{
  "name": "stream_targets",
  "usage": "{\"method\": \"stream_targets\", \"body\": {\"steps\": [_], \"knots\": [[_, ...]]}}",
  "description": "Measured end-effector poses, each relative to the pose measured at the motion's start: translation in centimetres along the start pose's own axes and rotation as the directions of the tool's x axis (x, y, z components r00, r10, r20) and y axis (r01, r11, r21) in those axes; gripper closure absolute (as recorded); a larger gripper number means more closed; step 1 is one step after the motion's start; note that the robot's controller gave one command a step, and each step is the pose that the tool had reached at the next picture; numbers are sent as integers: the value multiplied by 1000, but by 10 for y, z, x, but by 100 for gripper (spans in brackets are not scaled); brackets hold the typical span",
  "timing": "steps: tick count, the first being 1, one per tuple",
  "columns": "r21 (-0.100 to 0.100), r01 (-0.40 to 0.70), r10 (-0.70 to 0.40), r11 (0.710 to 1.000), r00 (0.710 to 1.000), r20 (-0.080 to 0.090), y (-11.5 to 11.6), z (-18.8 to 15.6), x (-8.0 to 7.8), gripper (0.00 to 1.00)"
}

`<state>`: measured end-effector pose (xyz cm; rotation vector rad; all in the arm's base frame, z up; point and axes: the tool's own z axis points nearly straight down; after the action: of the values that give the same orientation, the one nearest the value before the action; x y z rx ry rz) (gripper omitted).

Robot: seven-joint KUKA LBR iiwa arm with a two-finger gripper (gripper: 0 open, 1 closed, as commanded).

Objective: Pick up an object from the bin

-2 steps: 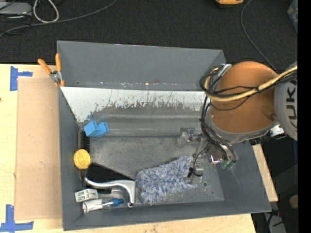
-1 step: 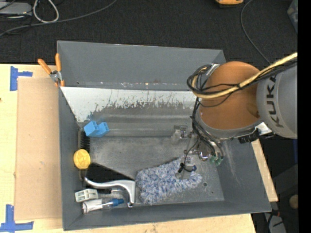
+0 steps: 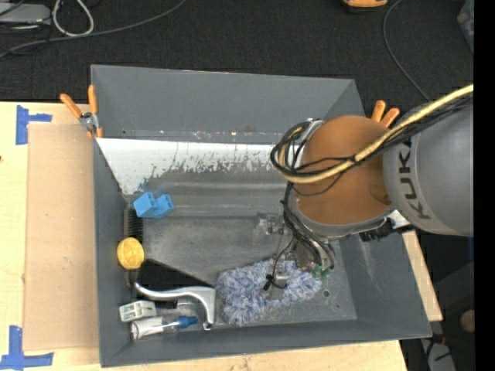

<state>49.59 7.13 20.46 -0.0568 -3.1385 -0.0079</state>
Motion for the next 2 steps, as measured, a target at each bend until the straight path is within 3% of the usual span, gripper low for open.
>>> {"method": "stream_targets", "body": {"steps": [1,2], "knots": [[-1,-29,29,1000,1000,0,7,10,11,0],[-2,-33,33,999,999,-1,-5,103,1,100]]}}
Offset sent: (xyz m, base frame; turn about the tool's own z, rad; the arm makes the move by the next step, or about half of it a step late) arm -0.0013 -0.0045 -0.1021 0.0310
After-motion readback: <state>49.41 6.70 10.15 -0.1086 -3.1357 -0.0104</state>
